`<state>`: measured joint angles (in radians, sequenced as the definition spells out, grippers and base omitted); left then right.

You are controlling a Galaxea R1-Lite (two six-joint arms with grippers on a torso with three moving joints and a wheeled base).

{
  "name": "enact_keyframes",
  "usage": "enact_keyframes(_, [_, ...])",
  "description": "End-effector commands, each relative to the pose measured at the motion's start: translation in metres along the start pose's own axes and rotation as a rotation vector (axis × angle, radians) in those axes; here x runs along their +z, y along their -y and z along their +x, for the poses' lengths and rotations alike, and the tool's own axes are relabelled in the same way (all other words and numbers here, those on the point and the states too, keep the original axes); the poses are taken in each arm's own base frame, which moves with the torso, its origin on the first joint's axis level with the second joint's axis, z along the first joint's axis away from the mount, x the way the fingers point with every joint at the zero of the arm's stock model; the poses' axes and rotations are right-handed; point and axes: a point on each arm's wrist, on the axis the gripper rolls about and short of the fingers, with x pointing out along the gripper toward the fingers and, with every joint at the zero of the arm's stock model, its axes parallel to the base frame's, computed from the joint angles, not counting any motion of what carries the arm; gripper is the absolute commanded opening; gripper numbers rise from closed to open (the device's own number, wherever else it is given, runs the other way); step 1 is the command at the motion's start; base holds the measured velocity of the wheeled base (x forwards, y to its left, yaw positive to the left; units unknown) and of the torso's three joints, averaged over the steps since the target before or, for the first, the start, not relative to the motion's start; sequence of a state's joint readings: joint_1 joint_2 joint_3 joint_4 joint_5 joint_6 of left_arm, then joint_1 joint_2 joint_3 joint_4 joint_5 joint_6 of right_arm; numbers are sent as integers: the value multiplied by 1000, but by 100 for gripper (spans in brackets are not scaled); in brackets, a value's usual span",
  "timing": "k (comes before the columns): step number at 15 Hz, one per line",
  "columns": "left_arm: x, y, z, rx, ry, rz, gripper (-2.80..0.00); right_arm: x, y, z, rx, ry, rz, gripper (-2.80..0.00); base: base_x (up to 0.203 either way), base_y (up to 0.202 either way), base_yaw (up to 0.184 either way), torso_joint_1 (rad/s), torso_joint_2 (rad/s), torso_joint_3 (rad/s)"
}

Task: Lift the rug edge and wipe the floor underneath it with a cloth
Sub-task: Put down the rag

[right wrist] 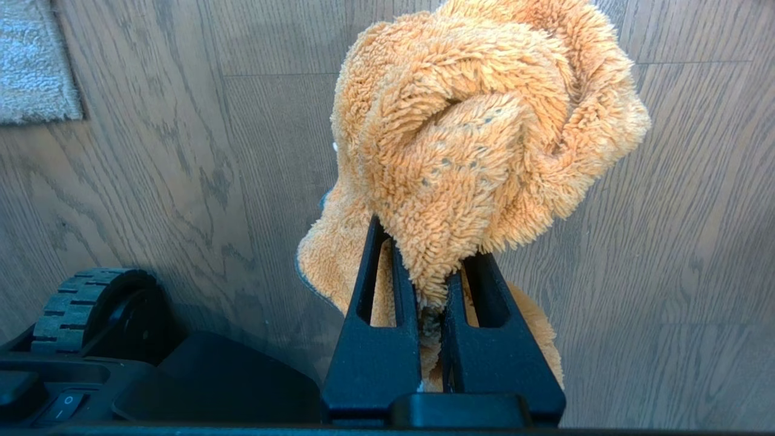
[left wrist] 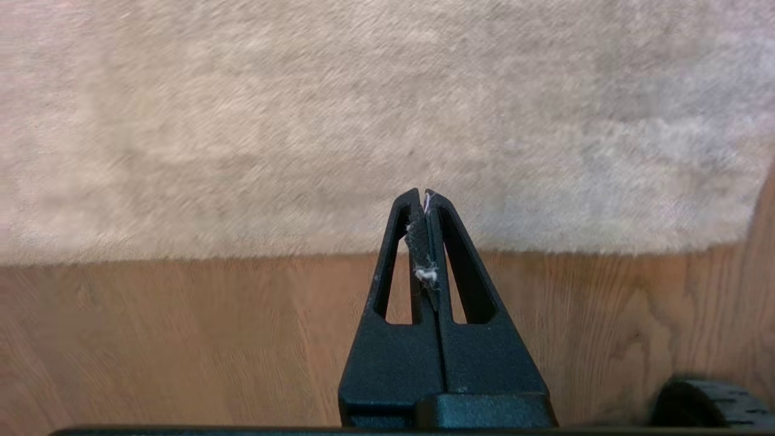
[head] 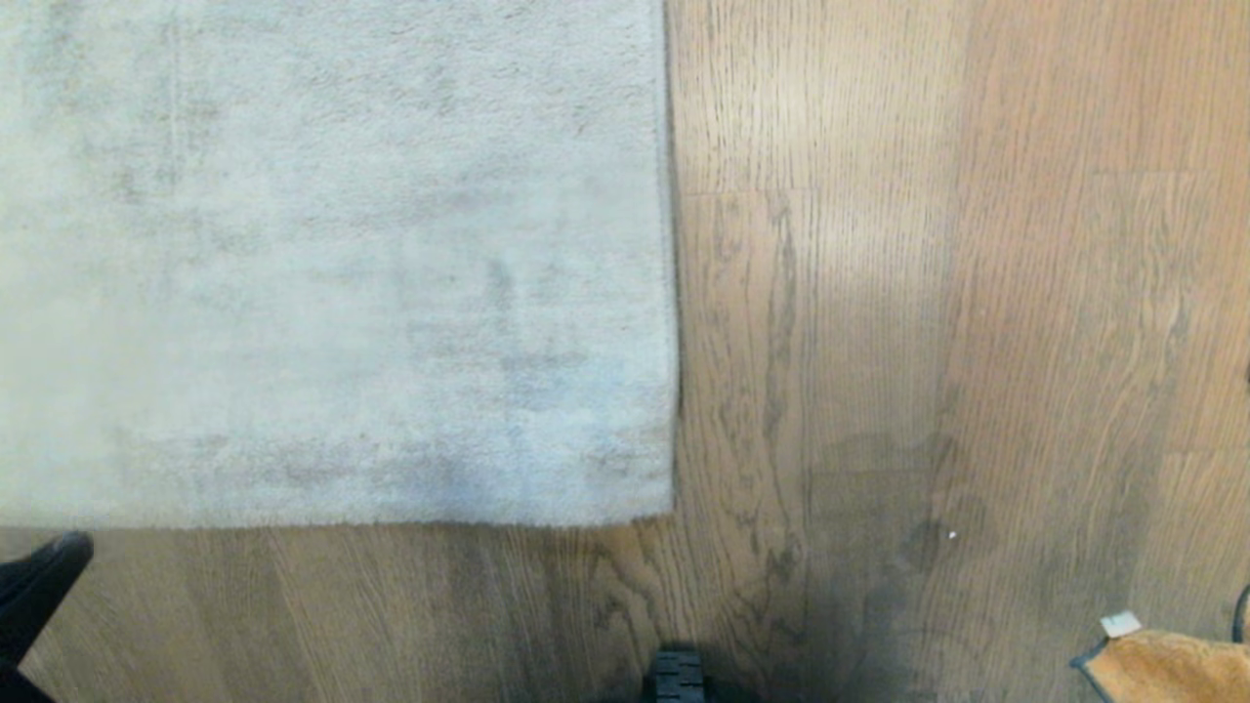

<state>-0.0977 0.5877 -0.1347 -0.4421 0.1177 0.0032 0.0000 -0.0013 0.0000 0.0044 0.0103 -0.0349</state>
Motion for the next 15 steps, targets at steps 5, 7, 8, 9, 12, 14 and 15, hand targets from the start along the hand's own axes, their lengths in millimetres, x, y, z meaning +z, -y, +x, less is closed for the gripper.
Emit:
enact_keyframes(5, [-44, -4, -36, 12, 42, 28, -280, 0, 0, 0, 1, -1, 0, -280, 0, 0, 0, 0, 0, 0])
enact_keyframes(7, [-55, -4, -43, -2, 0, 33, -280, 0, 0, 0, 1, -1, 0, -280, 0, 0, 0, 0, 0, 0])
enact_keyframes(8, [-59, -3, -46, -7, -6, 34, -280, 0, 0, 0, 1, -1, 0, -280, 0, 0, 0, 0, 0, 0])
enact_keyframes(9, [-62, -3, -49, -18, -8, 32, -280, 0, 0, 0, 1, -1, 0, -280, 0, 0, 0, 0, 0, 0])
enact_keyframes(12, [-76, -3, -61, -20, 4, 31, -280, 0, 0, 0, 2, -1, 0, -280, 0, 0, 0, 0, 0, 0])
enact_keyframes(14, [-82, -3, -65, -18, 6, 15, -280, 0, 0, 0, 1, -1, 0, -280, 0, 0, 0, 0, 0, 0])
enact_keyframes(15, [-82, -3, -65, -17, 6, 13, -280, 0, 0, 0, 1, -1, 0, -280, 0, 0, 0, 0, 0, 0])
